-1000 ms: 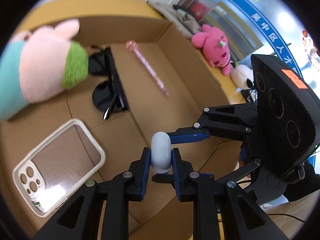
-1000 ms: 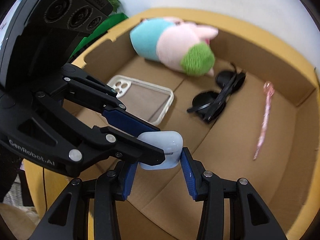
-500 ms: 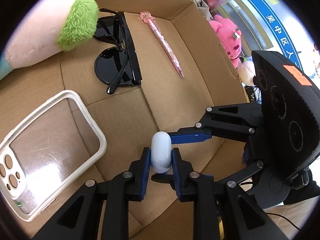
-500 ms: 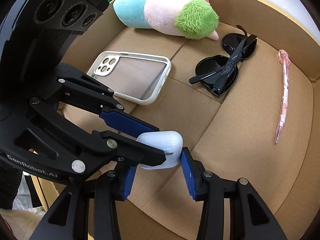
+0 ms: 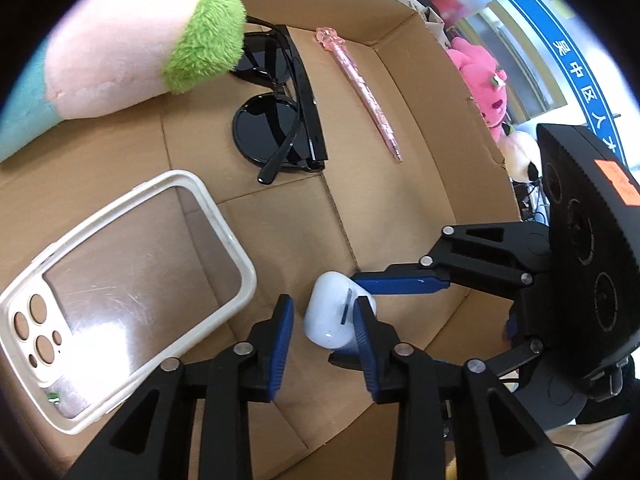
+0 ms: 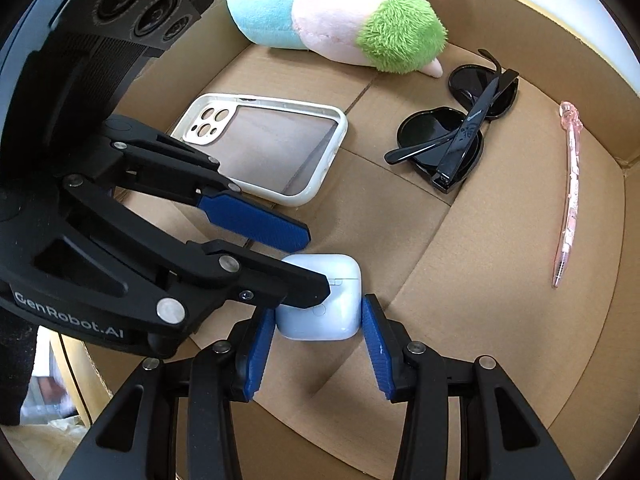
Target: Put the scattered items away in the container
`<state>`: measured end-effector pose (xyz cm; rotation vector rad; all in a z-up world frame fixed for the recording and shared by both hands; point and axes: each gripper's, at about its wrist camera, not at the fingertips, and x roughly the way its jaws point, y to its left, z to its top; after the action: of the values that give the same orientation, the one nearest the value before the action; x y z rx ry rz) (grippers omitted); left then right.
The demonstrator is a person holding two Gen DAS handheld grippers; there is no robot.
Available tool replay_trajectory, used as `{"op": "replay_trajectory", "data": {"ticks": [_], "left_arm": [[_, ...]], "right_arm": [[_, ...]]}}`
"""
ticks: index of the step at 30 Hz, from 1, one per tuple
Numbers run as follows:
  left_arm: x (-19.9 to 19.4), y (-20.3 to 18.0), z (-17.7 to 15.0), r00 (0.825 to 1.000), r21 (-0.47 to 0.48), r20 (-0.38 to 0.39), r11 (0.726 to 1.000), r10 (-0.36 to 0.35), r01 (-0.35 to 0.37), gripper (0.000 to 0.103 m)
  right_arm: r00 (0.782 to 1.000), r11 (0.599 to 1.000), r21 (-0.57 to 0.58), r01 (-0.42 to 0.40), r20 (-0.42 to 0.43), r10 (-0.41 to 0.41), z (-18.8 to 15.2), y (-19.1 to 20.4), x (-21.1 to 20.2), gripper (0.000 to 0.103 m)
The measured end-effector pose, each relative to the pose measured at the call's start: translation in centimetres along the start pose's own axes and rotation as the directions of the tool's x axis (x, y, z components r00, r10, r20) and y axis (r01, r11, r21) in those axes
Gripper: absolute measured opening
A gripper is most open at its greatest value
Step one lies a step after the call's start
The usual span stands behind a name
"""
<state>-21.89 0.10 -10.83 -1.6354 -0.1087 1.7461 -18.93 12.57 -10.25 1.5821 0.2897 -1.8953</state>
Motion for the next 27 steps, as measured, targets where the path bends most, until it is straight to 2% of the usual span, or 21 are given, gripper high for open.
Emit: {"op": "replay_trajectory", "data": {"ticks": [4,9,10,13,15,16,18,19,21,22,23,26,27], "left_arm": [[-0.3,0.2,-0.3,0.999,-0.009,0.013,0.999,0.043,-0.043,0.039],[-1.7,0.0,-0.6,0.995,0.009,0.061,0.997,0.074,-0.074,0.04],[-2.3,-0.2,-0.9,0.993,0.008,0.084,0.996,0.087,-0.088,0.04],[-4.3,-1.2,-1.9,0.975,0.014,0.174,0.989,0.14,-0.145,0.042],[-5.9,-2.6,-2.4,0.949,0.011,0.251,0.98,0.189,-0.198,0.05],[-6.7,-3.2,-2.9,0.931,0.006,0.291,0.972,0.221,-0.233,0.052],[-8.2,-5.0,-3.8,0.881,-0.009,0.383,0.955,0.278,-0.298,0.063],[-9.1,-5.6,-4.8,0.853,-0.021,0.425,0.946,0.302,-0.324,0.065],[-10.4,-7.1,-6.4,0.788,-0.063,0.506,0.926,0.351,-0.372,0.077],[-10.9,-8.0,-7.4,0.745,-0.09,0.549,0.912,0.38,-0.399,0.078],[-11.1,-8.8,-7.8,0.712,-0.108,0.575,0.901,0.402,-0.421,0.078],[-12.0,-10.8,-10.7,0.601,-0.166,0.64,0.85,0.478,-0.5,0.078],[-12.0,-11.5,-11.3,0.581,-0.178,0.65,0.841,0.49,-0.511,0.078]], "right_arm": [[1.0,1.0,0.01,0.008,0.03,-0.008,-0.4,-0.1,-0.9,0.049],[0.993,0.998,0.05,0.026,0.115,-0.032,-1.6,-0.4,-3.6,0.078],[0.99,0.998,0.057,0.029,0.133,-0.036,-1.8,-0.4,-4.1,0.08],[0.975,0.996,0.082,0.041,0.213,-0.058,-2.5,-0.5,-6.4,0.089],[0.957,0.993,0.099,0.062,0.278,-0.088,-3.2,-0.1,-8.2,0.093],[0.945,0.991,0.108,0.075,0.311,-0.105,-3.9,0.2,-9.1,0.094],[0.905,0.983,0.133,0.13,0.388,-0.172,-5.2,1.5,-10.9,0.097],[0.878,0.974,0.153,0.169,0.426,-0.22,-5.6,2.3,-11.7,0.098],[0.829,0.955,0.193,0.227,0.477,-0.293,-6.4,3.0,-12.9,0.102],[0.81,0.947,0.211,0.244,0.493,-0.318,-6.9,3.6,-13.1,0.102],[0.79,0.938,0.23,0.259,0.509,-0.343,-7.7,4.2,-13.7,0.102],[0.758,0.921,0.264,0.287,0.525,-0.387,-9.7,5.8,-15.1,0.102],[0.753,0.918,0.267,0.294,0.526,-0.394,-10.0,6.0,-15.1,0.102]]}}
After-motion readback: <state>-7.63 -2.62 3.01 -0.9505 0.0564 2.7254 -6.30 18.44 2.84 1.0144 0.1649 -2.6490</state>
